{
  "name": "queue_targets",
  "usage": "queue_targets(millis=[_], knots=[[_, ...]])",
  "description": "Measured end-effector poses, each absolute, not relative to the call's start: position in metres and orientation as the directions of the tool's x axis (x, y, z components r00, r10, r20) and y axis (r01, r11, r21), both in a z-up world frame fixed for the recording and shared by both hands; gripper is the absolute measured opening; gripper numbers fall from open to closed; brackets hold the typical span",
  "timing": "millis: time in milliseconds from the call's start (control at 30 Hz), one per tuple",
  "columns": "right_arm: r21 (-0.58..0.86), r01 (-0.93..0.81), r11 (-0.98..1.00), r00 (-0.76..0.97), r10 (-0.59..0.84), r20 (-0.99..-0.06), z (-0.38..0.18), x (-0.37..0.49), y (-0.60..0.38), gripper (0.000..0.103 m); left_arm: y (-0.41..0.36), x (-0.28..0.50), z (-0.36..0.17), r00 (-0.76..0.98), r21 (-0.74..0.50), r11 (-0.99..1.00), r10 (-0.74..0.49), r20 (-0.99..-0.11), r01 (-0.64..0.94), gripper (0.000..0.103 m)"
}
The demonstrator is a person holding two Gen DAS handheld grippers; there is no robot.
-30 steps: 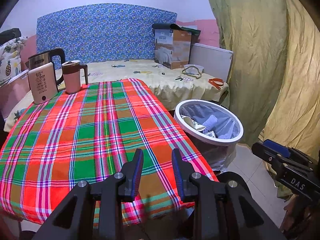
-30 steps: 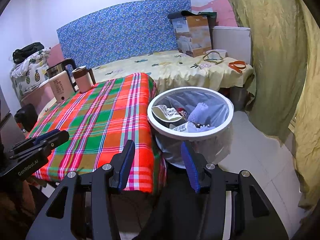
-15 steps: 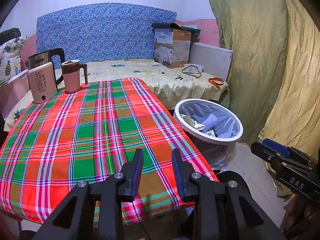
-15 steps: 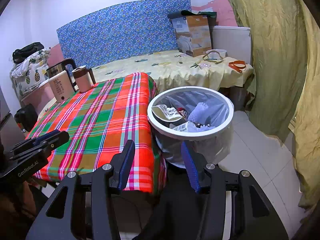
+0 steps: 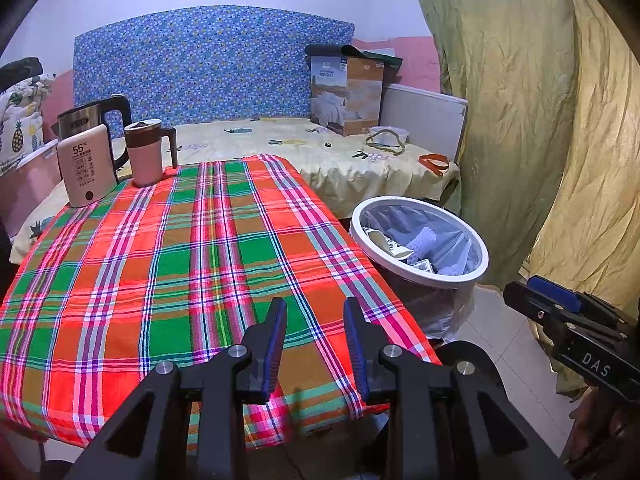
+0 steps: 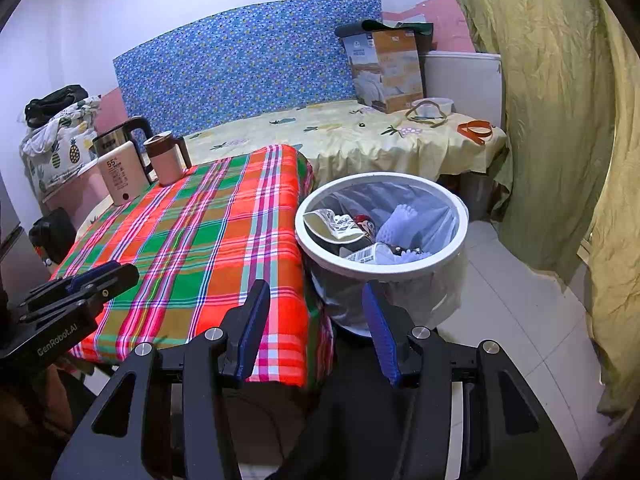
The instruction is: Collect trash
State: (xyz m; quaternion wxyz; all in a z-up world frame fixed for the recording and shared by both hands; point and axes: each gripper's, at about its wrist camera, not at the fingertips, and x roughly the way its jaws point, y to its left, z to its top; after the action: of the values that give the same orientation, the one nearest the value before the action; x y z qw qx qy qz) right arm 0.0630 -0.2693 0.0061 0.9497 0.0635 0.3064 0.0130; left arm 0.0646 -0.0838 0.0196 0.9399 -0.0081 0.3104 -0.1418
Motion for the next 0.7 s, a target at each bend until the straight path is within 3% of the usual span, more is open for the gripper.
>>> queue_targets(millis=[700], knots=[[0.129, 0.014, 0.992, 0.814, 0.064, -0.578, 0.0069, 0.0636, -0.2676, 0.050, -0.0809, 0.0641, 0.0196, 0.770, -0.100, 0.962, -0.265, -0.580, 0.256, 0.029]])
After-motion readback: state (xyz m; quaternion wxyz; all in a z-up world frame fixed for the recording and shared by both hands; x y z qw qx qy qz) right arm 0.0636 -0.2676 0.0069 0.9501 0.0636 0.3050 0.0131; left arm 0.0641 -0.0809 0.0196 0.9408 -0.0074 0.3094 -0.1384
